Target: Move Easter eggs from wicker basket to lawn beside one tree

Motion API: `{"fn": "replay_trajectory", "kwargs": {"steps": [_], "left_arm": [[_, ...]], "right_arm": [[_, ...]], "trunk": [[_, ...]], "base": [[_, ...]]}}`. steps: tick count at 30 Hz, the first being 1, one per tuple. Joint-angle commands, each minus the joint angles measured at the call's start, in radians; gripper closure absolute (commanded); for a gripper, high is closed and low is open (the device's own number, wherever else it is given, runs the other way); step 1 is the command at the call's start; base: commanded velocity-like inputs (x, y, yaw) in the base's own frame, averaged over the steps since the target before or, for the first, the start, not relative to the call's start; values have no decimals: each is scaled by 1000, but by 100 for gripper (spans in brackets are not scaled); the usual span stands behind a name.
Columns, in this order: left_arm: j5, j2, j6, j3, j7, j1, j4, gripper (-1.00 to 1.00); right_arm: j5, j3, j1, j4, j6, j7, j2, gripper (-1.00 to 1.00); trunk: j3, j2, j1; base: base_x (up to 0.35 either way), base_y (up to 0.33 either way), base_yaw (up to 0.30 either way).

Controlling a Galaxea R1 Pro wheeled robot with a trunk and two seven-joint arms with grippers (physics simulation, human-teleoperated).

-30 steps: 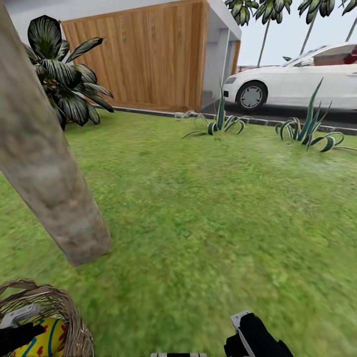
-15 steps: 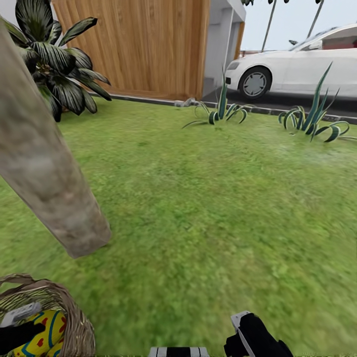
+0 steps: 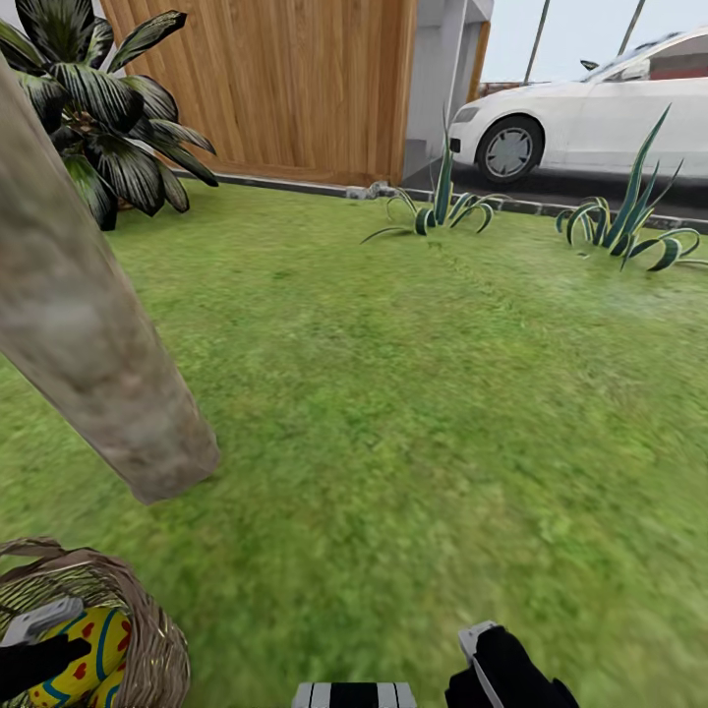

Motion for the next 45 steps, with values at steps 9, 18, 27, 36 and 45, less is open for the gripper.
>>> {"fn": "replay_trajectory", "kwargs": {"steps": [9, 18, 27, 36, 45], "left_arm": [[-1, -1, 4, 2, -5, -1, -7, -100], [49, -2, -46, 1, -1, -1, -70, -100], [52, -2, -86, 2, 0, -1, -69, -100], [52, -3, -87, 2, 1, -1, -67, -100], [54, -2, -89, 2, 0, -1, -69, -100]], "right_arm": [[11, 0, -1, 7, -20, 8, 0, -100], [11, 0, -1, -2, -15, 8, 0, -100], [11, -1, -1, -3, -14, 10, -1, -100], [11, 0, -1, -3, -14, 9, -2, -100], [11, 1, -1, -3, -14, 10, -1, -100]], "trunk": [[-1, 0, 0], [-1, 0, 0], [-36, -2, 4], [-70, -5, 8], [-105, -7, 12]], "base": [[0, 0, 0], [0, 0, 0], [0, 0, 0], [0, 0, 0], [0, 0, 0]]}}
